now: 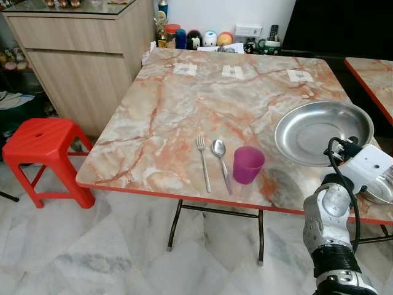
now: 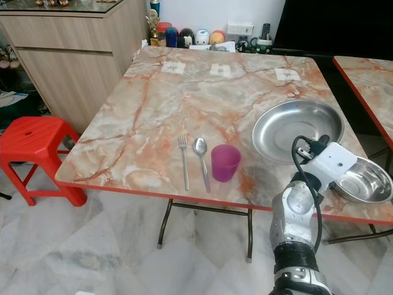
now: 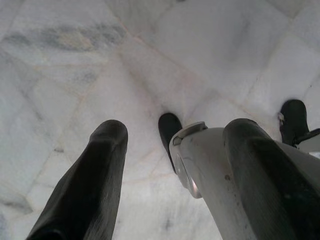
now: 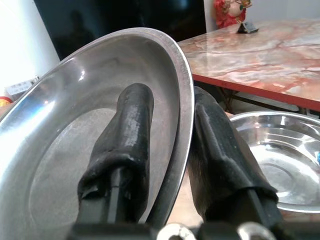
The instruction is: Setting the table
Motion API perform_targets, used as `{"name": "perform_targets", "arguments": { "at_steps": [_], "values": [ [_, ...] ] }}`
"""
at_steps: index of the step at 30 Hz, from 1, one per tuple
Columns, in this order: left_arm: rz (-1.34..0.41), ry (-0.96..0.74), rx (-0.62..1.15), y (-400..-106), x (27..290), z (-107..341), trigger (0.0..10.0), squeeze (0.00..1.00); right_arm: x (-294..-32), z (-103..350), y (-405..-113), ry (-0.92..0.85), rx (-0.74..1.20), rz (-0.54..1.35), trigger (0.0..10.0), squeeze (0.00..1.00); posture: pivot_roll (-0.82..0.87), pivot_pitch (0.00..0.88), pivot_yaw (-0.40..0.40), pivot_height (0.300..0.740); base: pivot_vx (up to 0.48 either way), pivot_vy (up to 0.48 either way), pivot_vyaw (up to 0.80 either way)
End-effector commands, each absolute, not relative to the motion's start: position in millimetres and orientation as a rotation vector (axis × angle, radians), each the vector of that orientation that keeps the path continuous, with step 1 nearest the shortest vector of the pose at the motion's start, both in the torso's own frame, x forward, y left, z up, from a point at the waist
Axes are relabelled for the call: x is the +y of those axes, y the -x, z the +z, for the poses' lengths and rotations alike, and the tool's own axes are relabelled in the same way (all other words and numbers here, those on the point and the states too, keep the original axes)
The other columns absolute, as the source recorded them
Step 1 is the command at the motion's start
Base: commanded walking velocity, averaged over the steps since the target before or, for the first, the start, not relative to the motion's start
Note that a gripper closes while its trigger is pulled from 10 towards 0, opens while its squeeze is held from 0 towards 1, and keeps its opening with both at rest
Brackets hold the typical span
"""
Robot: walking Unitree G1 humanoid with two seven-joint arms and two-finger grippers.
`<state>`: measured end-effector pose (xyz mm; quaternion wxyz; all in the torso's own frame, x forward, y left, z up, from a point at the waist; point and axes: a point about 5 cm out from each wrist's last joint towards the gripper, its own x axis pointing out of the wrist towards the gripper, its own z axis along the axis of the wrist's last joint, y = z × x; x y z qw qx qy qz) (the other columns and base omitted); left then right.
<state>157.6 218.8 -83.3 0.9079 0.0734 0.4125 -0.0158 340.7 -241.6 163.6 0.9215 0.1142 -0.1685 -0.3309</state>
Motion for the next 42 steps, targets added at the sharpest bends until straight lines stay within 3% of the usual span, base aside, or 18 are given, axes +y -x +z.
{"name": "perform_targets", "arguments": {
  "at_steps": [1, 7, 15, 42],
  "values": [
    [-0.041, -0.161, 0.885, -148, 218, -88, 10.0, 0.0, -249, 181, -336, -0.228, -0.426, -0.705, 10.0, 0.0, 0.05, 0.125, -0.031, 0.74, 0.0, 0.0, 0.0],
    [-0.032, -0.181, 0.874, -148, 217, -88, 10.0, 0.0, -269, 178, -308, -0.46, -0.454, -0.781, 10.0, 0.0, 0.04, 0.125, -0.028, 0.74, 0.0, 0.0, 0.0],
    [-0.042, -0.204, 0.873, -149, 219, -87, 10.0, 0.0, -266, 167, -295, -0.5, -0.422, -0.807, 10.0, 0.0, 0.04, 0.12, -0.015, 0.74, 0.0, -0.211, 0.0],
    [-0.05, -0.213, 0.871, -150, 217, -87, 10.0, 0.0, -256, 182, -287, -0.371, -0.383, -0.605, 10.0, 0.0, 0.02, 0.074, -0.016, 0.74, 0.0, -0.297, 0.0]
  ]
}}
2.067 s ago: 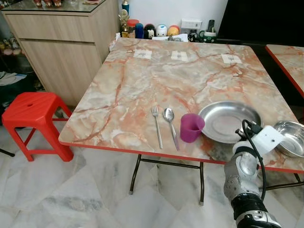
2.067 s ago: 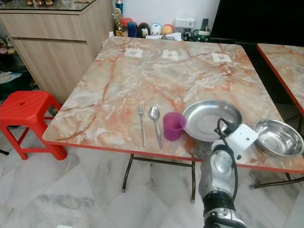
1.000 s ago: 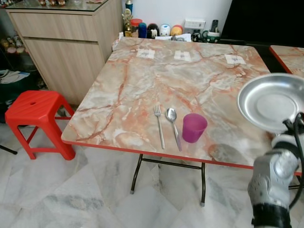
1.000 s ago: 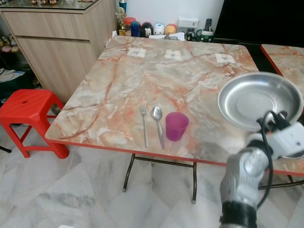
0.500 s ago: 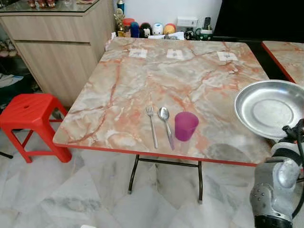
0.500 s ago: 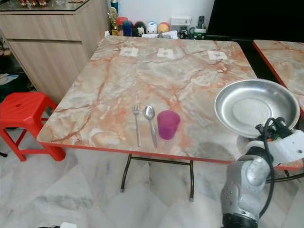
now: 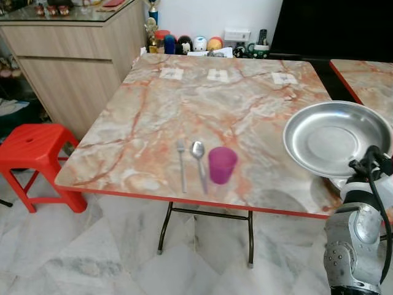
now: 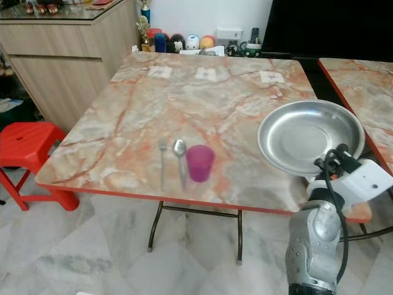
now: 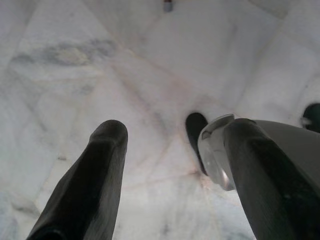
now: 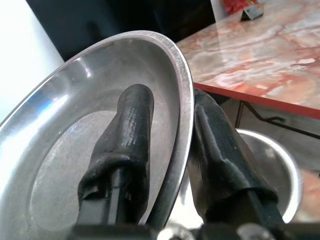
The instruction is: Setting the table
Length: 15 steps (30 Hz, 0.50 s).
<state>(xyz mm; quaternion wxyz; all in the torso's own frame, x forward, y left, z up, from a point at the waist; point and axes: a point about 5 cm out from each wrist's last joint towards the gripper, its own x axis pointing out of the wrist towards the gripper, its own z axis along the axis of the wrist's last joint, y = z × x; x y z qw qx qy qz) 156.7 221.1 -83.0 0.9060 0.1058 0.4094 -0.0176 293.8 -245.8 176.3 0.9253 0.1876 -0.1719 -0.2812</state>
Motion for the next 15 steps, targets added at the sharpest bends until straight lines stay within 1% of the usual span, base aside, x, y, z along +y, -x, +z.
{"name": "perform_targets", "arguments": {
  "at_steps": [1, 5, 6, 9, 15],
  "values": [
    [-0.05, -0.214, 0.873, -151, 217, -87, 10.0, 0.0, -257, 181, -287, -0.405, -0.383, -0.635, 10.0, 0.0, 0.01, 0.073, -0.014, 0.74, 0.0, -0.292, 0.0],
    [-0.05, -0.214, 0.877, -150, 216, -87, 10.0, 0.0, -249, 176, -288, -0.461, -0.366, -0.646, 10.0, 0.0, 0.01, 0.067, -0.012, 0.74, 0.0, -0.293, 0.0],
    [-0.05, -0.214, 0.879, -150, 216, -88, 10.0, 0.0, -239, 168, -288, -0.491, -0.331, -0.644, 10.0, 0.0, 0.02, 0.063, -0.014, 0.74, 0.0, -0.296, 0.0],
    [-0.051, -0.215, 0.879, -150, 215, -88, 10.0, 0.0, -227, 157, -288, -0.525, -0.291, -0.647, 10.0, 0.0, 0.02, 0.063, -0.015, 0.74, 0.0, -0.299, 0.0],
    [-0.055, -0.216, 0.88, -150, 214, -88, 10.0, 0.0, -221, 153, -289, -0.547, -0.266, -0.629, 10.0, 0.0, 0.01, 0.056, -0.012, 0.74, 0.0, -0.295, 0.0]
  ]
}}
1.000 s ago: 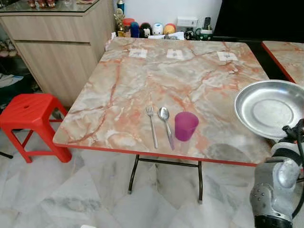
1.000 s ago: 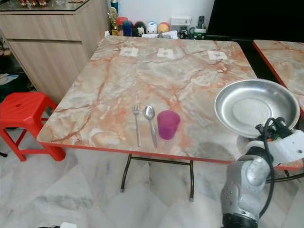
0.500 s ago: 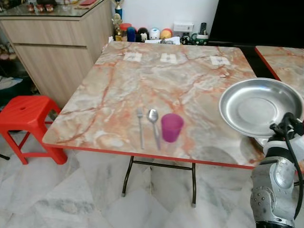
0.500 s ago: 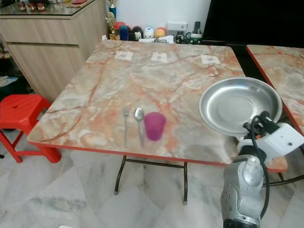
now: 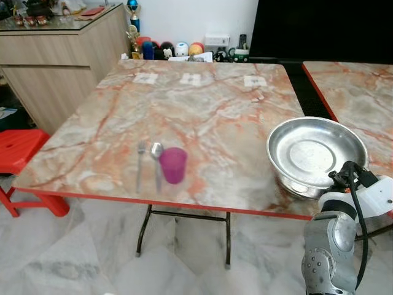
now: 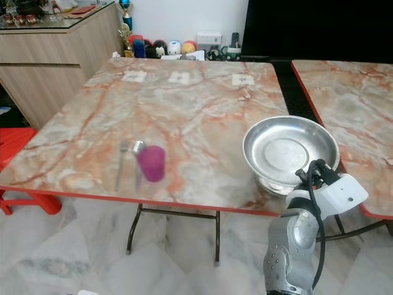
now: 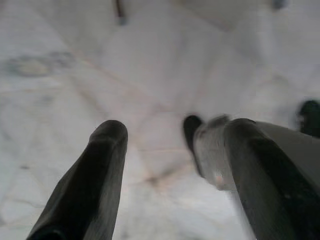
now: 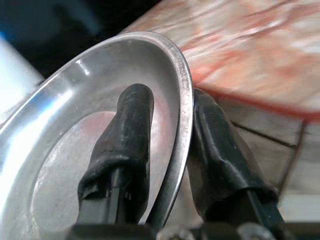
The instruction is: Setting the table
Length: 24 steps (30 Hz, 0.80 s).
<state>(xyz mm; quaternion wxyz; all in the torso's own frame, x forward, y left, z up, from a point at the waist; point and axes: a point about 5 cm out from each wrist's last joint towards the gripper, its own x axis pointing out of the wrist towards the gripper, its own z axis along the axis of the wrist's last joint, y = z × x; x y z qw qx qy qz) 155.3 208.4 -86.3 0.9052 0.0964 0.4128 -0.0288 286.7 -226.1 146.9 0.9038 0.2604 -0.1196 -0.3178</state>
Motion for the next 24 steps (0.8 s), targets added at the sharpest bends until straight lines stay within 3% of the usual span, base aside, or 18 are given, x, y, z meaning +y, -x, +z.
{"name": "perform_targets", "arguments": {
  "at_steps": [1, 5, 7, 15, 18, 24],
  "values": [
    [-0.056, -0.216, 0.88, -150, 214, -88, 10.0, 0.0, -220, 154, -289, -0.541, -0.264, -0.622, 10.0, 0.0, 0.01, 0.055, -0.012, 0.74, 0.0, -0.296, 0.0],
    [-0.058, -0.216, 0.882, -149, 213, -88, 10.0, 0.0, -220, 158, -290, -0.459, -0.274, -0.554, 10.0, 0.0, 0.01, 0.056, -0.011, 0.74, 0.0, -0.293, 0.0],
    [-0.058, -0.218, 0.882, -149, 214, -88, 10.0, 0.0, -228, 174, -295, -0.41, -0.326, -0.394, 10.0, 0.0, 0.0, 0.067, -0.01, 0.74, 0.0, -0.296, 0.0],
    [-0.052, -0.221, 0.884, -151, 216, -88, 10.0, 0.0, -246, 184, -297, -0.428, -0.307, -0.231, 10.0, 0.0, -0.01, 0.081, -0.006, 0.74, 0.0, -0.297, 0.0],
    [-0.045, -0.223, 0.882, -152, 217, -87, 10.0, 0.0, -238, 180, -299, -0.533, -0.254, -0.128, 10.0, 0.0, 0.0, 0.083, -0.005, 0.74, 0.0, -0.298, 0.0],
    [-0.044, -0.226, 0.876, -154, 218, -86, 10.0, 0.0, -217, 162, -299, -0.502, -0.139, -0.001, 10.0, 0.0, 0.0, 0.089, -0.006, 0.74, 0.0, -0.296, 0.0]
  ]
}}
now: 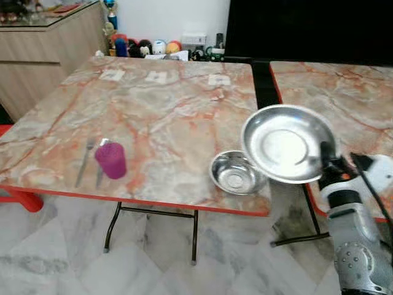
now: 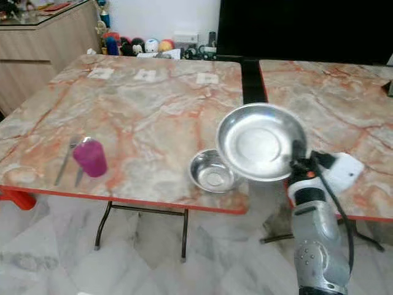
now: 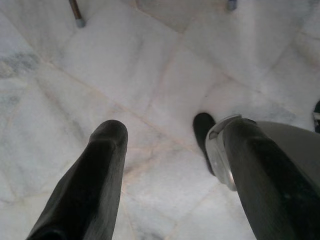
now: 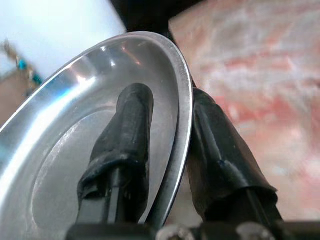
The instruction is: Setting the table
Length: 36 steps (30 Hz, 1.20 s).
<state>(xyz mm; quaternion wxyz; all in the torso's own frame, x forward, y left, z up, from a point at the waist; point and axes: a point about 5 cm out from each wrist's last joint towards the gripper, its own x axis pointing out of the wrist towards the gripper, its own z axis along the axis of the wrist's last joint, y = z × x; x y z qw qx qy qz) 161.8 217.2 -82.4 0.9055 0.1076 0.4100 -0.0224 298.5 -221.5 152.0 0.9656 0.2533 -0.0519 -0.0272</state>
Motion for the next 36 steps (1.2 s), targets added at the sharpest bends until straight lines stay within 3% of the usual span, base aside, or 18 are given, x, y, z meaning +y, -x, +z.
{"name": "perform_targets", "arguments": {
  "at_steps": [1, 36],
  "values": [
    [-0.044, -0.226, 0.875, -154, 219, -86, 10.0, 0.0, -211, 162, -297, -0.51, -0.134, 0.043, 10.0, 0.0, 0.0, 0.09, -0.006, 0.74, 0.0, -0.296, 0.0],
    [-0.042, -0.278, 0.89, -150, 226, -86, 10.0, 0.0, -221, 158, -300, -0.575, -0.156, -0.074, 10.0, 0.0, 0.0, 0.112, -0.004, 0.74, 0.0, -0.331, 0.0]
  ]
}}
